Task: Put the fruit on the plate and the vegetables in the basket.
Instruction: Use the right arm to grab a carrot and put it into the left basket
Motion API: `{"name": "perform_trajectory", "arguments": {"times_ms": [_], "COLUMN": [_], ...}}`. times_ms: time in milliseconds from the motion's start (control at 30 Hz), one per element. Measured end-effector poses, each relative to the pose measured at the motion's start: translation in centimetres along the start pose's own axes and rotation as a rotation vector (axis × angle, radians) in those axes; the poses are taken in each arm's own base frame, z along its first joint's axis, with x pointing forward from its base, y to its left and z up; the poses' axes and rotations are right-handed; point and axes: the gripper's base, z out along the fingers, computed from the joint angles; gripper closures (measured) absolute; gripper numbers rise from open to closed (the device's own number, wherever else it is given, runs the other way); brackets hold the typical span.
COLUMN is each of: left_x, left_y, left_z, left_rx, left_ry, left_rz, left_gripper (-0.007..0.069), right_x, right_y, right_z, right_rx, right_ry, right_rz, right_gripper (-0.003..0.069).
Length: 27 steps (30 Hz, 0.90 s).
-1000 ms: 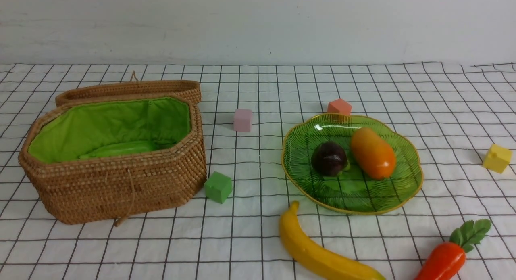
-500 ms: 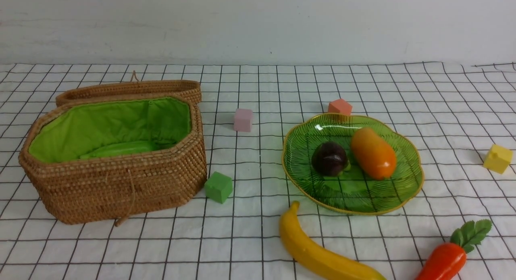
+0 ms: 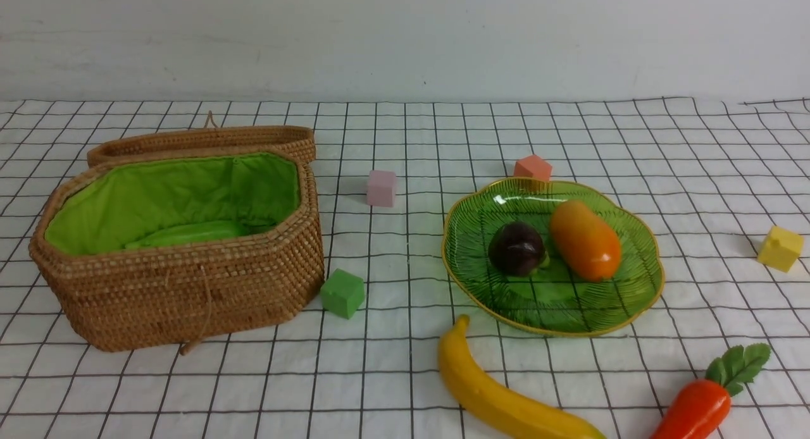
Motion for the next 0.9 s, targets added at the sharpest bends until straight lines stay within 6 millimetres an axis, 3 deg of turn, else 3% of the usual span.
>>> {"name": "perform_trajectory", "arguments": {"times_ms": [67, 100, 200, 333, 367, 400, 467, 500, 600, 700, 900], "left_x": [0.0, 0.0, 0.0, 0.0, 0.0, 0.0, 0.0, 0.0, 0.0, 0.0, 0.0], "left_y": [0.0, 0.0, 0.0, 0.0, 0.0, 0.0, 0.0, 0.0, 0.0, 0.0, 0.0], "left_z": [0.0, 0.0, 0.0, 0.0, 0.0, 0.0, 0.0, 0.0, 0.0, 0.0, 0.0], "left_rx": [0.000, 0.000, 0.000, 0.000, 0.000, 0.000, 0.000, 0.000, 0.000, 0.000, 0.000], "left_ry": [0.000, 0.000, 0.000, 0.000, 0.000, 0.000, 0.000, 0.000, 0.000, 0.000, 0.000], "left_rz": [0.000, 0.000, 0.000, 0.000, 0.000, 0.000, 0.000, 0.000, 0.000, 0.000, 0.000], "left_gripper": [0.0585, 0.0585, 0.0585, 0.0585, 0.0585, 0.0585, 0.0582, 0.0582, 0.0582, 0.0580, 0.0573], "right_x": [1.5, 1.7, 4.9, 8.2, 10.6, 11.1, 14.8, 15.1, 18.2, 19.6, 22.7], "right_y": [-0.2, -0.2, -0.3, 0.3, 0.9, 0.8, 1.3, 1.2, 0.6, 0.5, 0.3], "right_z": [2.3, 2.5, 5.7, 7.7, 8.7, 8.8, 10.2, 10.3, 12.9, 15.3, 18.3], "right_rx": [0.038, 0.040, 0.043, -0.016, -0.056, -0.057, -0.046, -0.035, 0.154, 0.235, 0.304], "right_ry": [0.180, 0.198, 0.533, 0.744, 0.841, 0.857, 1.002, 1.011, 1.089, 1.032, 1.056], "right_rz": [0.017, 0.019, 0.015, 0.012, -0.011, -0.016, -0.047, -0.042, 0.086, 0.214, 0.307], "right_gripper": [0.0416, 0.0416, 0.0416, 0.0397, 0.0377, 0.0367, 0.0299, 0.0293, 0.0180, 0.0119, 0.0078]}}
